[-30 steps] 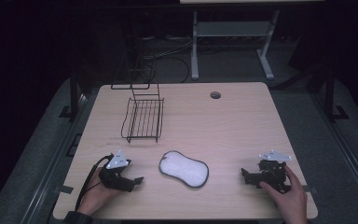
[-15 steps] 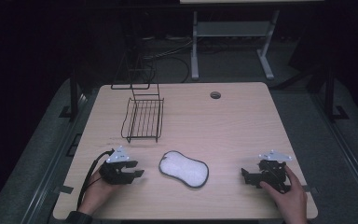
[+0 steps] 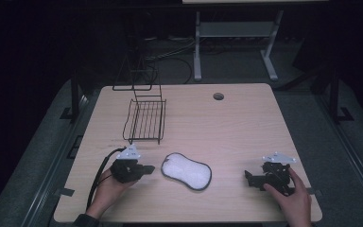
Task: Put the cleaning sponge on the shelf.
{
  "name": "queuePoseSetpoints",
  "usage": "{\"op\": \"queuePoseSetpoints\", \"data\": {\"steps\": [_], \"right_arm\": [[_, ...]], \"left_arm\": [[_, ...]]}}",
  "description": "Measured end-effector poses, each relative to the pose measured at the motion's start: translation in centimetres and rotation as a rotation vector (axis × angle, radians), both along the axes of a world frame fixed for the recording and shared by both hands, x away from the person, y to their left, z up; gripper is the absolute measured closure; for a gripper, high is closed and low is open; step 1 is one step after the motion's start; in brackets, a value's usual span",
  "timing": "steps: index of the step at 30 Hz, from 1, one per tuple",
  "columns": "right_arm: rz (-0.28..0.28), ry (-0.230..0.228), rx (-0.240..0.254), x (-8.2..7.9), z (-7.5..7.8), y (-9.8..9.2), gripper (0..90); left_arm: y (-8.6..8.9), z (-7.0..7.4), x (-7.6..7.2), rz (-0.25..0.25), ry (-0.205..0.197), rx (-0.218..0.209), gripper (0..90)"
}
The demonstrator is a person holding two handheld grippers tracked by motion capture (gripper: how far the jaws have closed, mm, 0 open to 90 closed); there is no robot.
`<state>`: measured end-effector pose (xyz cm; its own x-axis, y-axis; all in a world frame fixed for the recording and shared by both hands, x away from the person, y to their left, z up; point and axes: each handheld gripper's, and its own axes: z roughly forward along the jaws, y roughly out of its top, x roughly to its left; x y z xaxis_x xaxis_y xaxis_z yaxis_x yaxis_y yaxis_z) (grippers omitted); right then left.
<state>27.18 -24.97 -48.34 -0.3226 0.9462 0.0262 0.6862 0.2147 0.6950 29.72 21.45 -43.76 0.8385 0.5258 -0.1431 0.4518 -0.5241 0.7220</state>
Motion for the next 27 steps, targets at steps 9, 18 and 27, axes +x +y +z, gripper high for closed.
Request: {"op": "queuePoseSetpoints", "data": {"steps": [9, 18, 27], "right_arm": [[0.0, 0.0, 0.0, 0.0, 0.0, 0.0, 0.0], [0.0, 0.0, 0.0, 0.0, 0.0, 0.0, 0.0], [0.0, 0.0, 0.0, 0.0, 0.0, 0.0, 0.0]], "left_arm": [[-2.3, 0.4, 1.2, -0.035, -0.019, 0.007, 89.8], [-4.8, 0.7, 3.6, -0.056, -0.028, 0.002, 89.8], [-6.8, -0.3, 5.5, -0.078, -0.013, 0.04, 89.8]]}}
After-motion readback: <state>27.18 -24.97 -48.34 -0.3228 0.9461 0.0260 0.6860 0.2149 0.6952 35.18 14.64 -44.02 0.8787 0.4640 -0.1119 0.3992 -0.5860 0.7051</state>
